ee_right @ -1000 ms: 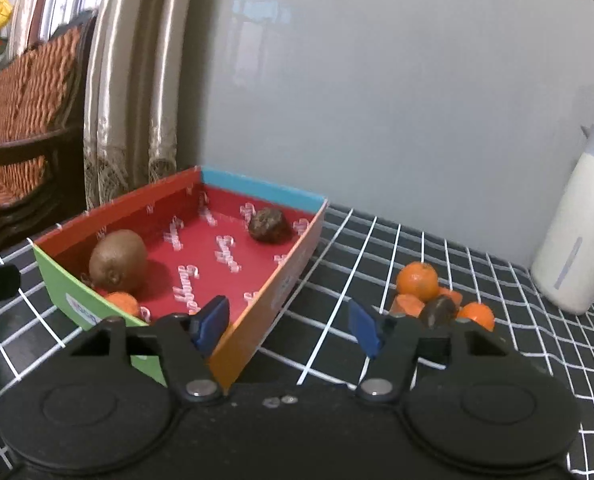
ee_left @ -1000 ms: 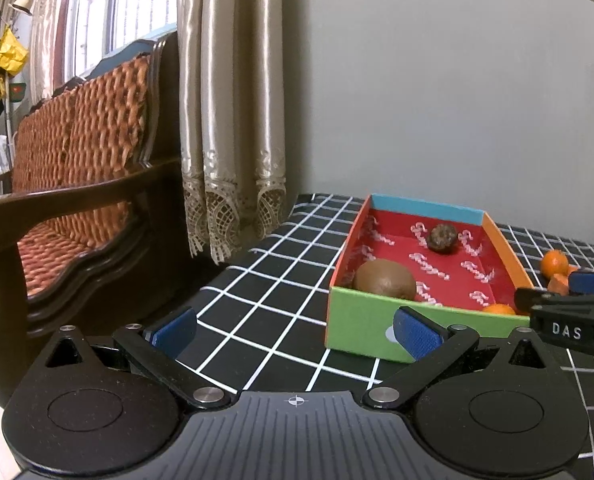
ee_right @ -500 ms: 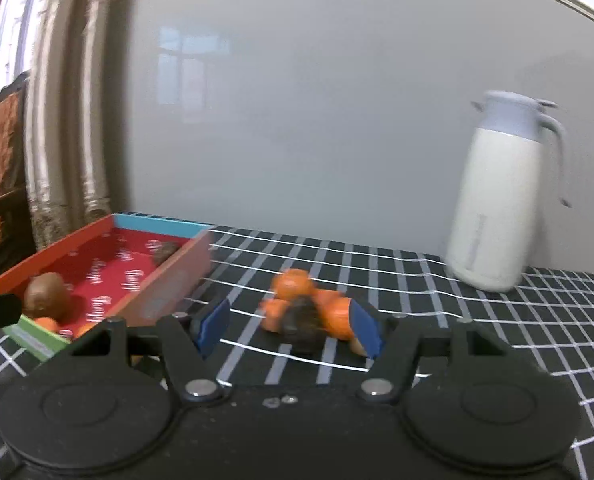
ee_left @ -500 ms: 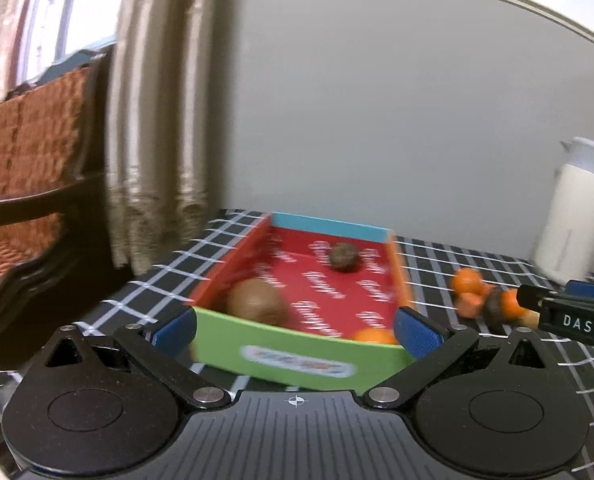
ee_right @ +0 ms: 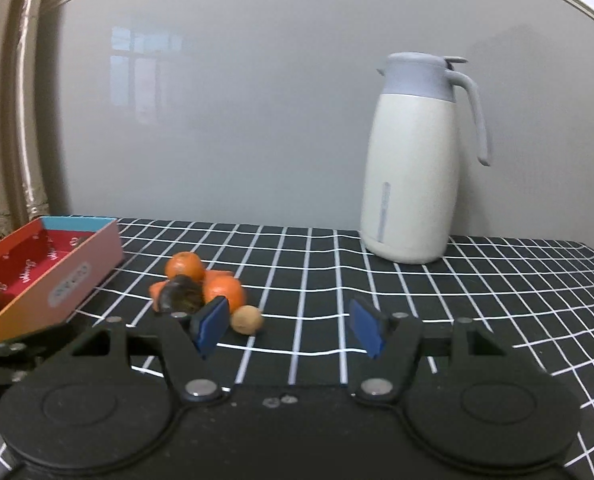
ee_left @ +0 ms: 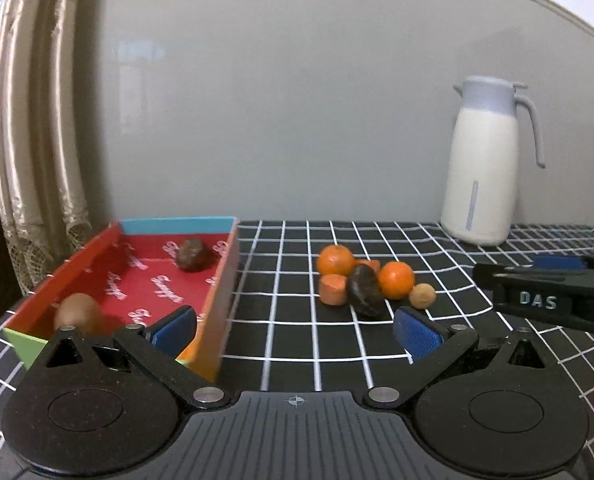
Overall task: Organize fruits
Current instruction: 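Grasp the small tan nut with the left gripper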
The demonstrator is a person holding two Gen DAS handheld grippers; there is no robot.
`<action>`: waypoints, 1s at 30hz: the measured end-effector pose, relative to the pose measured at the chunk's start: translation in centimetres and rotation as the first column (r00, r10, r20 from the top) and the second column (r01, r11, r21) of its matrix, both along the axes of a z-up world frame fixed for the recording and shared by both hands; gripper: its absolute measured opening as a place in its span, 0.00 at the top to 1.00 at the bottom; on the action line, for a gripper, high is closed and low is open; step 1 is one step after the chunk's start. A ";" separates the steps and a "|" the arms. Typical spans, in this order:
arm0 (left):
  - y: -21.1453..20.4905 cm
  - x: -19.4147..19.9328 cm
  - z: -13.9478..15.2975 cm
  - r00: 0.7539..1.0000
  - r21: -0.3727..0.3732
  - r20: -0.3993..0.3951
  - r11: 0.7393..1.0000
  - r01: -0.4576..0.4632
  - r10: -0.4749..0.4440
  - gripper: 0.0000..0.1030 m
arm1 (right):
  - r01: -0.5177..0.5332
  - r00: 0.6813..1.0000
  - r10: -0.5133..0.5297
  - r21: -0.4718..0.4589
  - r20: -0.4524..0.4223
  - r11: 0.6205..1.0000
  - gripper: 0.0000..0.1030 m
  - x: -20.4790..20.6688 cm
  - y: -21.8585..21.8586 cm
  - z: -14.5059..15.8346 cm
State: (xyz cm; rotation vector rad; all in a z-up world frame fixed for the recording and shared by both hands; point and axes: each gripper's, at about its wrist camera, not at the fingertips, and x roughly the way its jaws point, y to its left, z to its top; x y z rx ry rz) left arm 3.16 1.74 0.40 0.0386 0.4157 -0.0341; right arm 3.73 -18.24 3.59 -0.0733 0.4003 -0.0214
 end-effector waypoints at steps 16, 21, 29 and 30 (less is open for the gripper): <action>-6.2 4.9 -1.4 0.996 -0.064 -0.046 0.995 0.075 -0.078 0.29 | 0.085 0.996 -0.085 0.024 0.004 0.996 0.35 1.9 -4.9 0.2; -9.2 6.0 -2.0 0.996 -0.051 -0.053 0.996 0.070 -0.073 0.32 | 0.141 0.990 -0.140 0.049 -0.012 0.989 0.34 2.9 -7.1 0.0; -12.3 8.9 -3.2 0.992 -0.035 -0.119 0.999 0.034 -0.038 0.44 | 0.157 0.987 -0.156 0.030 -0.047 0.987 0.32 4.3 -8.6 -0.8; -12.7 9.2 -3.4 0.991 -0.032 -0.127 0.999 0.030 -0.033 0.44 | 0.160 0.986 -0.158 0.035 -0.050 0.986 0.31 4.5 -8.9 -0.9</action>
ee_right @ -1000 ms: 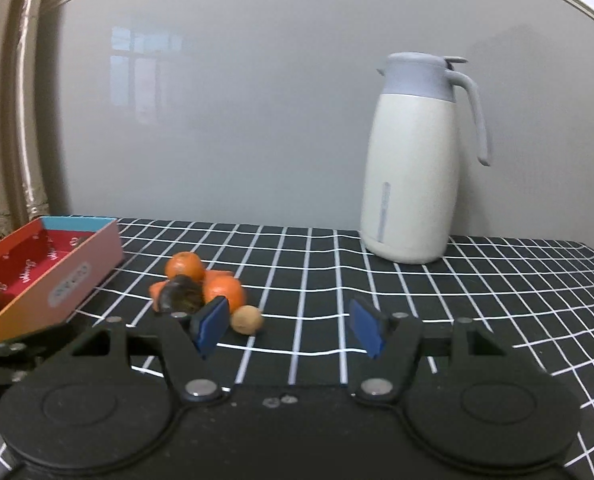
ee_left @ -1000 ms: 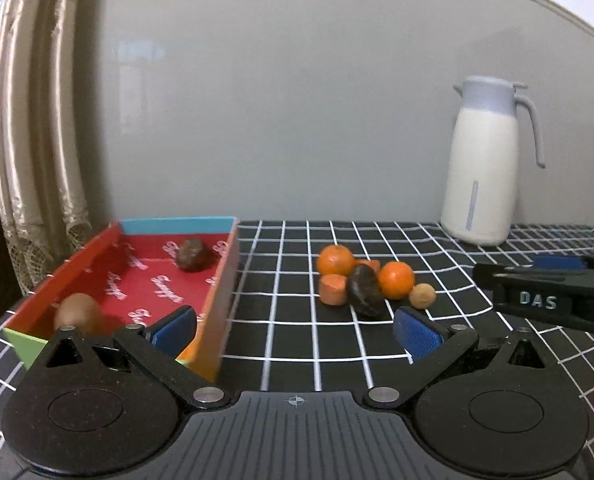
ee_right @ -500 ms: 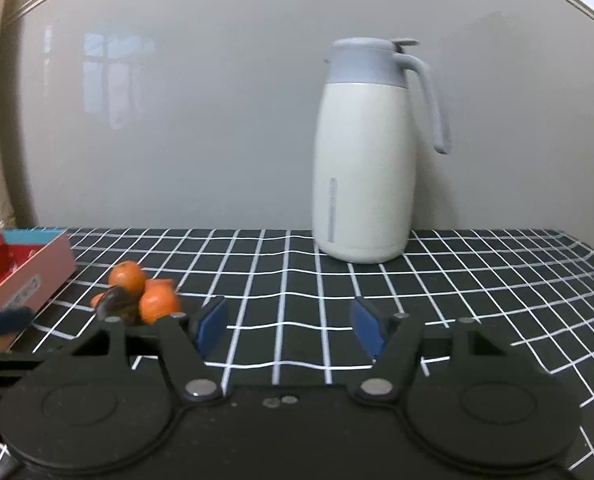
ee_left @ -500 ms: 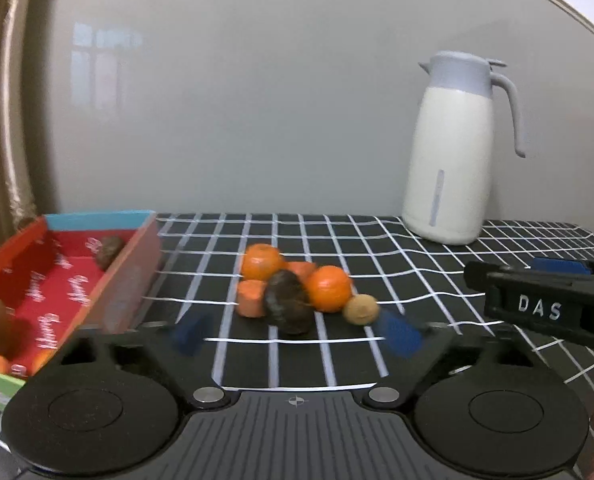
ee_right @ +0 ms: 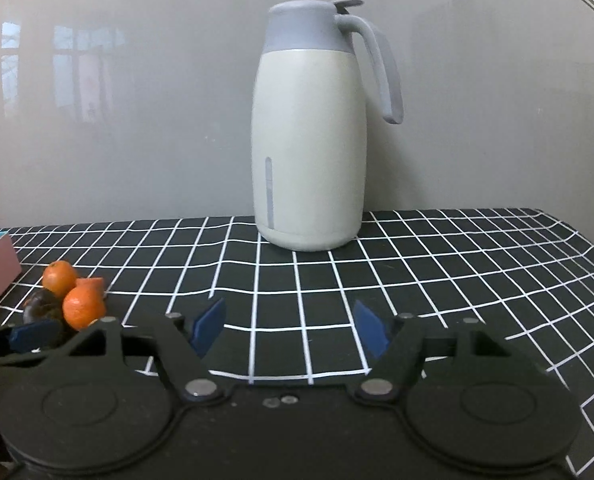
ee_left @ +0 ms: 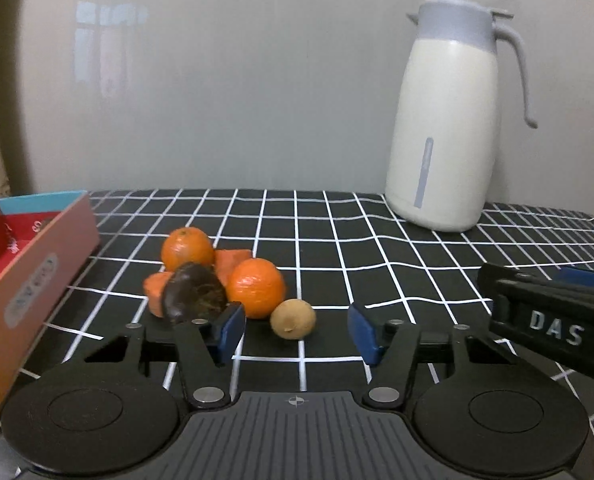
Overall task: Organize fruits
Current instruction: 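Grasp the small tan nut with the left gripper, then carry the tan nut over the red box and open the left gripper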
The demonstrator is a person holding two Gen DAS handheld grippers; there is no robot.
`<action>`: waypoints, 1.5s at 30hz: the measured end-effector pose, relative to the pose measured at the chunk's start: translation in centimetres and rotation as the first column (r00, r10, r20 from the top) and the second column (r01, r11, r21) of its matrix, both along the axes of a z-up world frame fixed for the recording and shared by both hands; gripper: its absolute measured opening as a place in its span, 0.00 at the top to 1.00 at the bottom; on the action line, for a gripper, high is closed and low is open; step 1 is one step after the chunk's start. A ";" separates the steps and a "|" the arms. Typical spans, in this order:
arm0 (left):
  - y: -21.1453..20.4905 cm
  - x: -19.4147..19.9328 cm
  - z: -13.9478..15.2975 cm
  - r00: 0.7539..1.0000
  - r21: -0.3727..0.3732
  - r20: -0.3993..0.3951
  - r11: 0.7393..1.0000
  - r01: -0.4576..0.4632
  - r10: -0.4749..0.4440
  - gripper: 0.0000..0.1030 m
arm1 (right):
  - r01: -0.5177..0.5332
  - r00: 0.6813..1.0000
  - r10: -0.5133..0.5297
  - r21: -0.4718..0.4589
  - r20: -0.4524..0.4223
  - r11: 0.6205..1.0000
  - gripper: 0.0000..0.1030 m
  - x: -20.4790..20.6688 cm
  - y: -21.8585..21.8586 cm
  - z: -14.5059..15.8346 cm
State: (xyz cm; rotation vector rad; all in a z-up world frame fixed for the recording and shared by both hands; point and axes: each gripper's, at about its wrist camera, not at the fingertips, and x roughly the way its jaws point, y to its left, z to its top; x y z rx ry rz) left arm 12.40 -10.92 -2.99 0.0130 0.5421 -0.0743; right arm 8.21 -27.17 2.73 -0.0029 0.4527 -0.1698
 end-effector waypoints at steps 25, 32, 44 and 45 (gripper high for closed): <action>1.2 -4.0 1.6 0.996 0.060 0.027 0.994 0.087 -0.088 0.73 | -0.029 0.999 0.033 0.117 -0.035 0.993 0.26 0.8 -0.5 -0.2; 6.2 -6.1 3.7 0.995 0.062 0.083 0.997 0.042 -0.047 0.73 | -0.060 0.997 0.063 0.087 -0.035 0.994 0.26 0.8 2.5 -0.2; 17.2 -6.8 5.1 0.988 0.001 0.110 0.994 -0.112 0.111 0.73 | -0.173 0.984 0.174 0.031 -0.039 0.984 0.26 0.2 10.6 -0.8; 17.8 -6.7 4.9 0.986 0.000 0.108 0.992 -0.124 0.123 0.73 | -0.182 0.982 0.183 0.026 -0.038 0.983 0.26 0.1 11.1 -0.8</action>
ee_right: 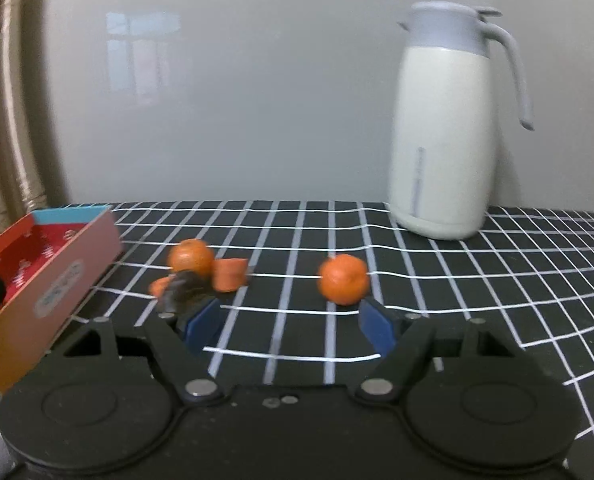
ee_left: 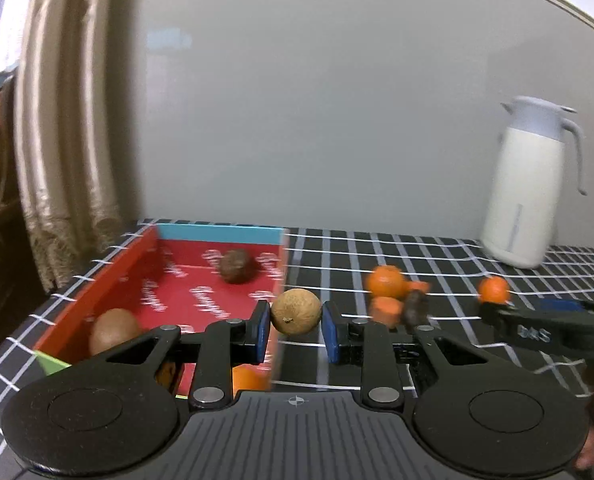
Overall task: Organize fruits
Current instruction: 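Carry the tan nut over the red box and open the left gripper, then grasp the dark round fruit with the right gripper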
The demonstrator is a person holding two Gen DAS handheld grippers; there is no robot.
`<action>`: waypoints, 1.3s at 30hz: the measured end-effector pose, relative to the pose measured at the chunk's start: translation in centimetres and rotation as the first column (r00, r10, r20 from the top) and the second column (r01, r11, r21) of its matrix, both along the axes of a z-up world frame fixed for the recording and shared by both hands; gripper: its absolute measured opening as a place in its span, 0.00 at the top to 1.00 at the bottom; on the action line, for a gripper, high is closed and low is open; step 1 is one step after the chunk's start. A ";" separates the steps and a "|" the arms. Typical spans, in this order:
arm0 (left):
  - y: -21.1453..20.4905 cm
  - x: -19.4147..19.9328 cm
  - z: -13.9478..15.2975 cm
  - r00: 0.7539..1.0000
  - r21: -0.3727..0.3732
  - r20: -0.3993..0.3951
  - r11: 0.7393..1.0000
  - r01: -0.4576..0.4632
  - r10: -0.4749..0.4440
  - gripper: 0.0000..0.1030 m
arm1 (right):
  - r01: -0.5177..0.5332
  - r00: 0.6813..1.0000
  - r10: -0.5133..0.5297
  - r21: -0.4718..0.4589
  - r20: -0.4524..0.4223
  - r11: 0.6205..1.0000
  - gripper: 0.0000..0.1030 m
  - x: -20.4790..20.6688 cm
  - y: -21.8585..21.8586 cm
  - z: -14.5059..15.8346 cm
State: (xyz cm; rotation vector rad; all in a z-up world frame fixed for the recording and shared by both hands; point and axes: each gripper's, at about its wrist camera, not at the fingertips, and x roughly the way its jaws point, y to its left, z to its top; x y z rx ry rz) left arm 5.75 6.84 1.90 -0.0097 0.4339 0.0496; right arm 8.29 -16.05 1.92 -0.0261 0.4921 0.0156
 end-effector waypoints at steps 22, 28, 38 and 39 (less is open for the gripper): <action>5.6 2.3 -2.7 0.984 -0.025 -0.029 0.984 -0.175 0.174 0.73 | -0.076 0.997 0.075 -0.037 -0.007 0.996 0.26 -0.5 3.9 -0.4; 4.3 1.4 -2.3 0.985 0.012 0.022 0.985 -0.172 0.172 0.24 | -0.084 0.996 0.084 -0.038 -0.006 0.996 0.25 -1.0 3.6 -0.2; 1.9 -0.3 -1.8 0.988 0.047 0.073 0.989 -0.138 0.134 0.11 | -0.102 0.995 0.102 -0.027 -0.017 0.994 0.24 -1.1 3.4 0.0; 1.7 -0.5 -1.7 0.988 0.051 0.078 0.989 -0.140 0.136 0.11 | -0.106 0.994 0.106 -0.027 -0.018 0.994 0.24 -1.2 3.4 0.0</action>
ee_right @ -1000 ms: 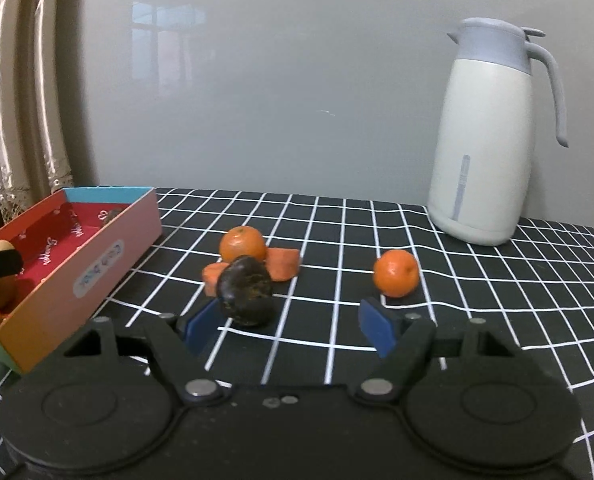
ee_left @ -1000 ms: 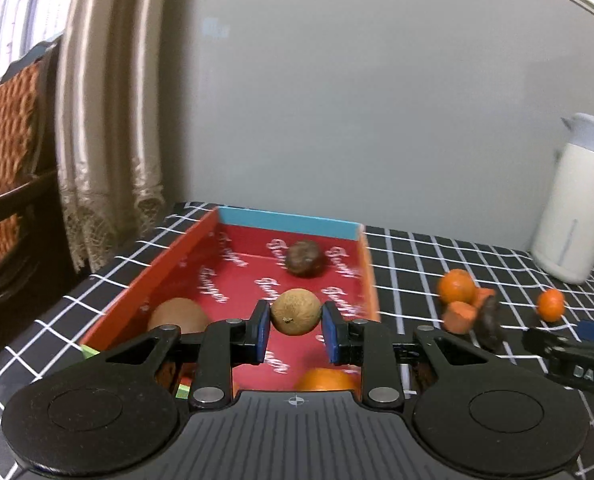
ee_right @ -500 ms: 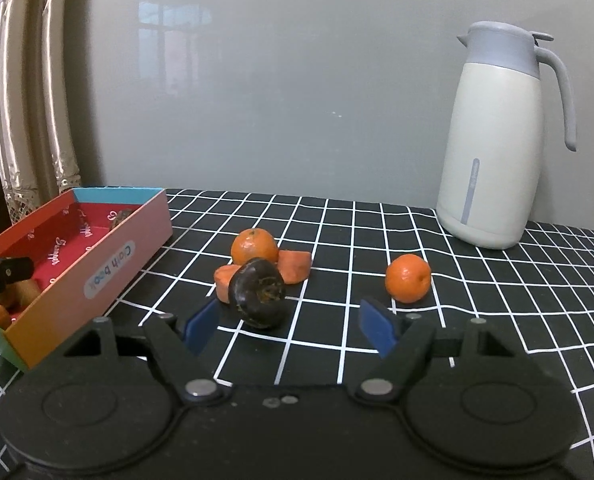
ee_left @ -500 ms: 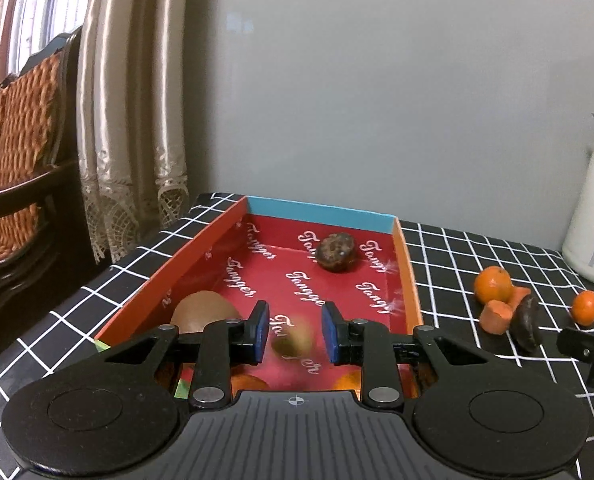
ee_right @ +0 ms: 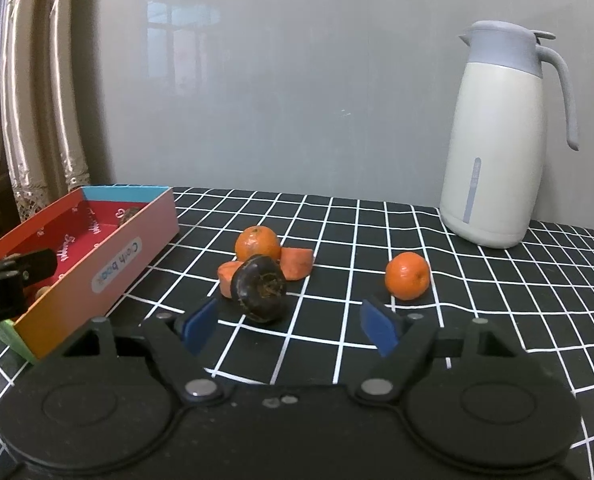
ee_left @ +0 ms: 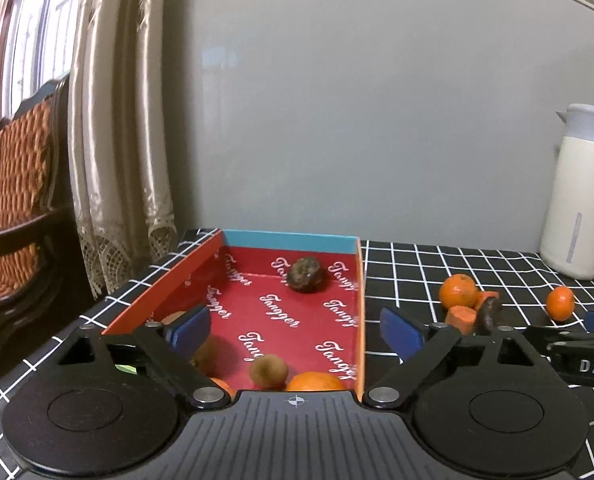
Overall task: Organize fruits
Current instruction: 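Grasp the dark round fruit with the right gripper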
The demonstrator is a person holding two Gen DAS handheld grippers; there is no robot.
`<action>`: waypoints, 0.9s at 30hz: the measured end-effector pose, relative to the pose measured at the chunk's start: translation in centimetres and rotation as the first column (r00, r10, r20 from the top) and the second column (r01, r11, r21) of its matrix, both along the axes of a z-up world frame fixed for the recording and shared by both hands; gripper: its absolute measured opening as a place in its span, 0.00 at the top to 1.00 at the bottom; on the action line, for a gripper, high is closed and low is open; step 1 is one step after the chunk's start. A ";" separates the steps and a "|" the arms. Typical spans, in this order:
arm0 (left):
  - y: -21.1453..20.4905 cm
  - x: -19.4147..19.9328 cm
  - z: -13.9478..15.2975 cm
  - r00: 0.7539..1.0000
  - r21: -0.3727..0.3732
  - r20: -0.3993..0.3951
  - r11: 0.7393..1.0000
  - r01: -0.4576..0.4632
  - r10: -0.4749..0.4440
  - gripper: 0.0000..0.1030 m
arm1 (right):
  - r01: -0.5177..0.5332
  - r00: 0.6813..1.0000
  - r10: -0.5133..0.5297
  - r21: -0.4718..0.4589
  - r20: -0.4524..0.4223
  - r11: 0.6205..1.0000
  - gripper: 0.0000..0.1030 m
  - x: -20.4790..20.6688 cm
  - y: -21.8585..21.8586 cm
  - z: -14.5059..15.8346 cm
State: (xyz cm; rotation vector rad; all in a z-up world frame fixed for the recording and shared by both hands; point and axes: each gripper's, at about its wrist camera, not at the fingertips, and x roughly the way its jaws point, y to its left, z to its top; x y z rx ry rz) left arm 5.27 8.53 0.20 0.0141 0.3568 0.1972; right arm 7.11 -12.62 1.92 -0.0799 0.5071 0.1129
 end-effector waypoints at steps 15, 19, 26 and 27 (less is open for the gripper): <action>1.8 -1.6 -0.1 0.998 0.016 -0.004 0.998 -0.057 0.057 0.07 | -0.025 1.000 0.025 0.019 -0.004 1.000 0.24 0.1 -0.7 0.1; 3.1 -1.0 -0.4 0.998 -0.019 -0.019 0.998 -0.059 0.059 0.07 | -0.038 0.999 0.038 0.008 -0.012 0.999 0.26 0.9 -0.4 -0.3; 4.1 -0.2 -0.5 0.998 -0.056 -0.012 0.996 -0.070 0.069 0.05 | -0.062 0.997 0.062 -0.002 -0.034 0.998 0.29 3.1 0.2 -0.9; 4.3 -0.2 -0.5 0.997 -0.053 -0.011 0.996 -0.073 0.072 0.05 | -0.067 0.997 0.067 -0.006 -0.035 0.998 0.29 3.4 0.3 -1.0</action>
